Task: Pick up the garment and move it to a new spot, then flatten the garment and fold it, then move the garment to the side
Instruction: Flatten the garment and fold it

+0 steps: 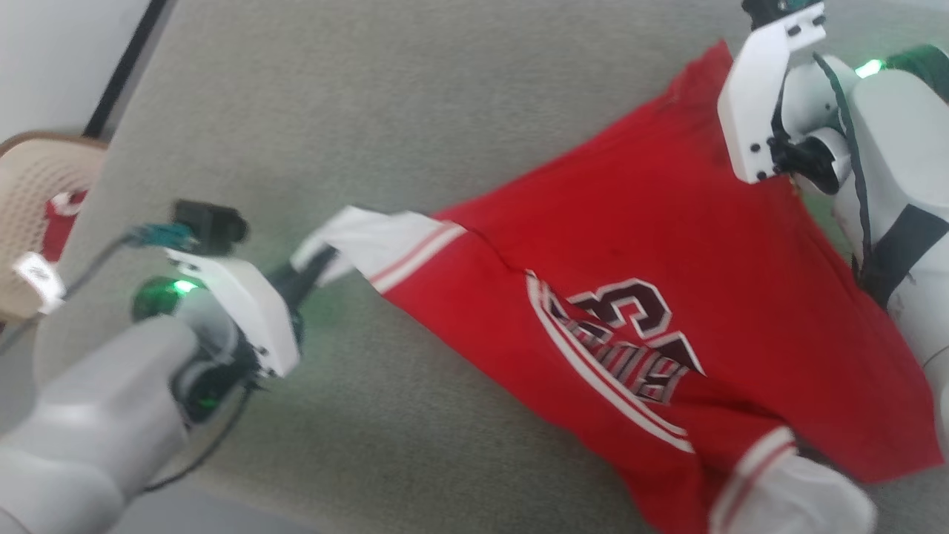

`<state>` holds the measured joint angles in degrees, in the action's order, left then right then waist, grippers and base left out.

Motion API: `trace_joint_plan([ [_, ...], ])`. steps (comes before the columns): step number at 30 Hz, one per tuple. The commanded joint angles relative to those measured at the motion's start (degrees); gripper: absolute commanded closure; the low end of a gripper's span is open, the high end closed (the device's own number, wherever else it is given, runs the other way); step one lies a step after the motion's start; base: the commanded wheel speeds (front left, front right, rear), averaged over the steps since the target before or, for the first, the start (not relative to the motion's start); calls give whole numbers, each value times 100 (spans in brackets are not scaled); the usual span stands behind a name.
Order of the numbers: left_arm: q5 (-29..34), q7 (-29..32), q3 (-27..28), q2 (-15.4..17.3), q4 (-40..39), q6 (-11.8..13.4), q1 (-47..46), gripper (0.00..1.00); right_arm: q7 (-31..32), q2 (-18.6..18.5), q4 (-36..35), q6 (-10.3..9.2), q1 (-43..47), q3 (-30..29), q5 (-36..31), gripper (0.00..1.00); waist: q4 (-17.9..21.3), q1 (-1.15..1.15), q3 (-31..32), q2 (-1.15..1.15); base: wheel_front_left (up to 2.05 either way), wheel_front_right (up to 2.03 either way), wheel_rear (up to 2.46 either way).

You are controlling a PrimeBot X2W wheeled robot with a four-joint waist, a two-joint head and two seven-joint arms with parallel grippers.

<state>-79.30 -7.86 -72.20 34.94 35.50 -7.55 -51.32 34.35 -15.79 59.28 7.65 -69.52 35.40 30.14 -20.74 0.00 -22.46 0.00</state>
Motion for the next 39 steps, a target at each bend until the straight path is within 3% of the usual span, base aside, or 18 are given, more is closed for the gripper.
trace_joint_plan([
  [1,-114,34,73,143,73,16,-135,100,-174,-13,-66,-31,-99,16,66,100,229,0,144,0,0,0,0],
  [8,-125,371,223,553,282,16,-784,100,-604,-91,-396,-31,-96,173,388,100,794,0,470,0,0,0,0],
  [18,123,999,280,861,386,16,-1974,100,-982,-295,-932,-31,-232,286,737,100,1410,0,926,0,0,0,0],
  [27,180,1446,370,779,792,16,-2903,100,-1250,-389,-1380,-32,-463,280,917,100,1917,0,1359,0,0,0,0],
  [39,388,1589,368,671,1103,16,-3800,100,-1342,-323,-1617,-31,-691,31,857,100,2219,0,1506,0,0,0,0],
])
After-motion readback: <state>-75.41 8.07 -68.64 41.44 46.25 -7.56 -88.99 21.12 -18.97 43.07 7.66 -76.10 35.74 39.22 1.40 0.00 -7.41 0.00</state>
